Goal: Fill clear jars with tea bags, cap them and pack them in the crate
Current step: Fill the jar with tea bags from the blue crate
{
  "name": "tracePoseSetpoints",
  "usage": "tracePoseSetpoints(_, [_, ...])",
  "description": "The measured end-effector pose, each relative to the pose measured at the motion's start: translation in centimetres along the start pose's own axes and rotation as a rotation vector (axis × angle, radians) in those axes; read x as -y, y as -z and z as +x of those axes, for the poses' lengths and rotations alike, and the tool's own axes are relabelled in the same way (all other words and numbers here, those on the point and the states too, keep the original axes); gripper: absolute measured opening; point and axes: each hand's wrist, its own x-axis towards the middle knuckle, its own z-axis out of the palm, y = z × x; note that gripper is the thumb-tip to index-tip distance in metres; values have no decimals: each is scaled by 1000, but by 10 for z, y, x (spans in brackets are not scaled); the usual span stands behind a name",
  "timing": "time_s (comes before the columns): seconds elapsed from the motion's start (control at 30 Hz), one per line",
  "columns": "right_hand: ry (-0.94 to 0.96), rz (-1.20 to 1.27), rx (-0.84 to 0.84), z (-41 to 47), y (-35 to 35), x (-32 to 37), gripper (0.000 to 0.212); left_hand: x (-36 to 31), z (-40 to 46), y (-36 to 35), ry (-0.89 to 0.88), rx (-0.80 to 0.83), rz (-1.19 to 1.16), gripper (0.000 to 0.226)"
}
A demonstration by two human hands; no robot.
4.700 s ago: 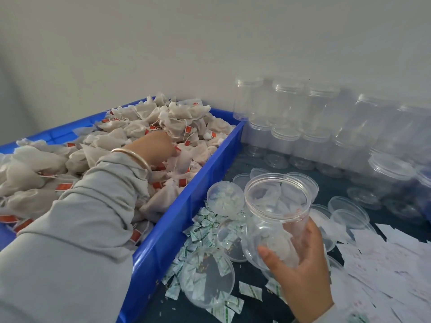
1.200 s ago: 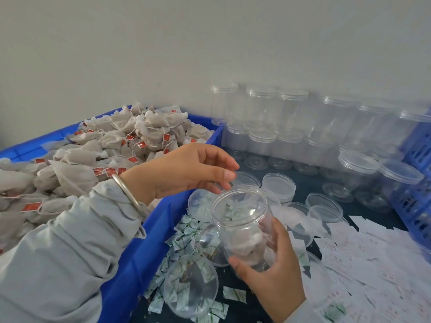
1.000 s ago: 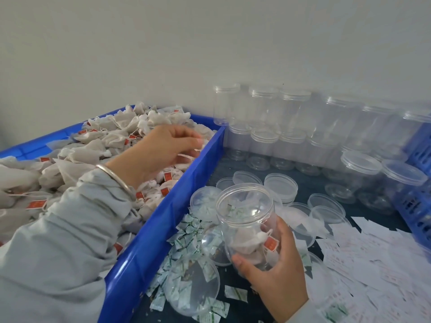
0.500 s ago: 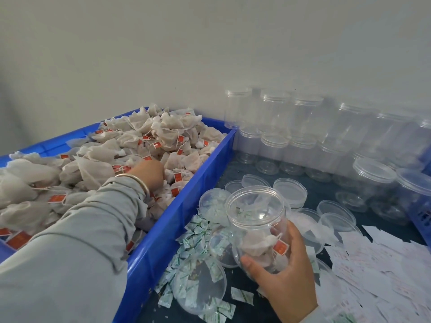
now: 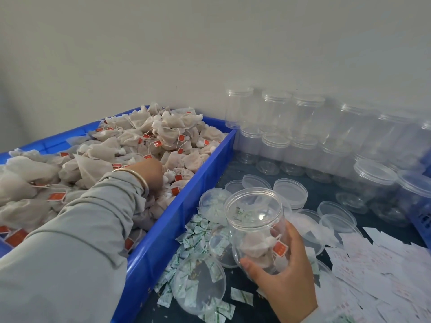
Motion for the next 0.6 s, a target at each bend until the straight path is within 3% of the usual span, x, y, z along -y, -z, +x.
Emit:
tracePoseSetpoints(0.2, [-13, 9, 0, 0, -1, 1, 103, -2, 1, 23, -41, -184, -258, 35])
tracePoseSetpoints(0.3, [-21, 11, 0, 0, -1, 1, 103, -8, -2, 30, -105, -201, -663, 33])
tracePoseSetpoints(0.43, [-32, 13, -8, -1, -2, -1, 100, -17, -13, 37, -197, -25, -1270, 17])
tracePoseSetpoints(0.53, [-36, 15, -1, 0, -2, -3, 101, -31, -30, 42, -395, 152, -1452, 1])
tracePoseSetpoints(0.6, [-34, 11, 1, -1, -2, -3, 102, -42, -43, 43, -525, 254, -1477, 6])
